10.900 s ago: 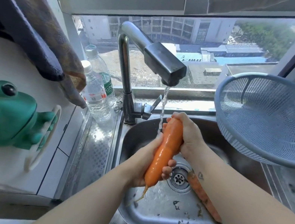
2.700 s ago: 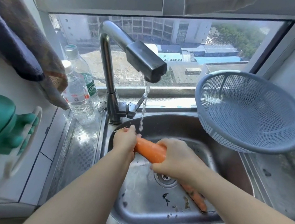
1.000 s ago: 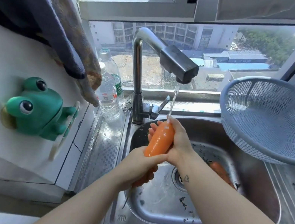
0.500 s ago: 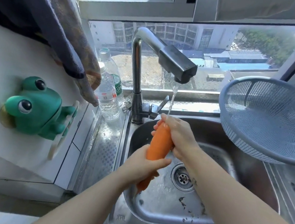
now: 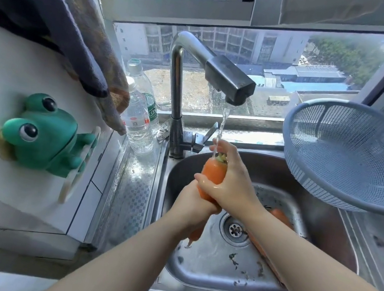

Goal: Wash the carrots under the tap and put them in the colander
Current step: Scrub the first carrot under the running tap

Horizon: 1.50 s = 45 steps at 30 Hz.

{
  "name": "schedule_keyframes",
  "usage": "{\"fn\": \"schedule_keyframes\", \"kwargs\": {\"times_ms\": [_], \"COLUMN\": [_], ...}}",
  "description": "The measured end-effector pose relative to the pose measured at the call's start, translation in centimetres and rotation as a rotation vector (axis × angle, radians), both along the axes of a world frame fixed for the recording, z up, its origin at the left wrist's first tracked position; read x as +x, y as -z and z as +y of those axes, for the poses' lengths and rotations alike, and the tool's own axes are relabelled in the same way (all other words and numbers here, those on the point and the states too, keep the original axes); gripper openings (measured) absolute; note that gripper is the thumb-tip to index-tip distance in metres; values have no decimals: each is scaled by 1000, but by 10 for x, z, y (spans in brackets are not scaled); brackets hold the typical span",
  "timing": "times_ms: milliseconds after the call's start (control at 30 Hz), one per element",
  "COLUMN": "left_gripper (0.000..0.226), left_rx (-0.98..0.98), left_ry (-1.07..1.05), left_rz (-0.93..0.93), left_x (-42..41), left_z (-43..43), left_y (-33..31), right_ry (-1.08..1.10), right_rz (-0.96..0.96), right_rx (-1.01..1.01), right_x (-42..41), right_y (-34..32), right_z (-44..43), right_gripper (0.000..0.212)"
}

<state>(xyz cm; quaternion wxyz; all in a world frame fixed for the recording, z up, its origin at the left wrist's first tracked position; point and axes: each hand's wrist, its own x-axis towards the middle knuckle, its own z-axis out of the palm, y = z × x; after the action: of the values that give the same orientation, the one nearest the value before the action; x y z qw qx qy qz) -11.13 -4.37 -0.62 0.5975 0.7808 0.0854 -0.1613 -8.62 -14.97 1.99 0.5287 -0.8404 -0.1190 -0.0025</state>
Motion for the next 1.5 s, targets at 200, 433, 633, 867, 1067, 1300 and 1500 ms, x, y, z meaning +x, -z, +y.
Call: {"fn": "schedule_keyframes", "kwargs": {"times_ms": [200, 433, 633, 867, 1067, 1300, 1500], "left_gripper": [30, 36, 31, 41, 56, 77, 63], "left_rx": [73, 77, 101, 122, 96, -374, -517], "left_ry": [-121, 5, -39, -105, -6, -257, -179], "left_rz": [-23, 124, 85, -182, -246, 139, 238], "left_x": [-7, -5, -2, -24, -11, 0, 10], "left_z": [-4, 18, 9, -11, 9, -1, 0], "left_y": [3, -4, -5, -3, 4, -7, -21], "right_ry": [326, -161, -44, 290, -90, -221, -115], "right_rz": [134, 615, 356, 271, 659, 712, 550], "right_rx": [184, 460, 150, 260, 607, 778, 579], "right_x": [13, 17, 17, 24, 32, 31, 32], "right_y": [2, -13, -15, -4, -14, -15, -21], "right_z": [20, 4, 8, 15, -4, 1, 5], "right_gripper": [6, 14, 19, 29, 19, 26, 20]}}
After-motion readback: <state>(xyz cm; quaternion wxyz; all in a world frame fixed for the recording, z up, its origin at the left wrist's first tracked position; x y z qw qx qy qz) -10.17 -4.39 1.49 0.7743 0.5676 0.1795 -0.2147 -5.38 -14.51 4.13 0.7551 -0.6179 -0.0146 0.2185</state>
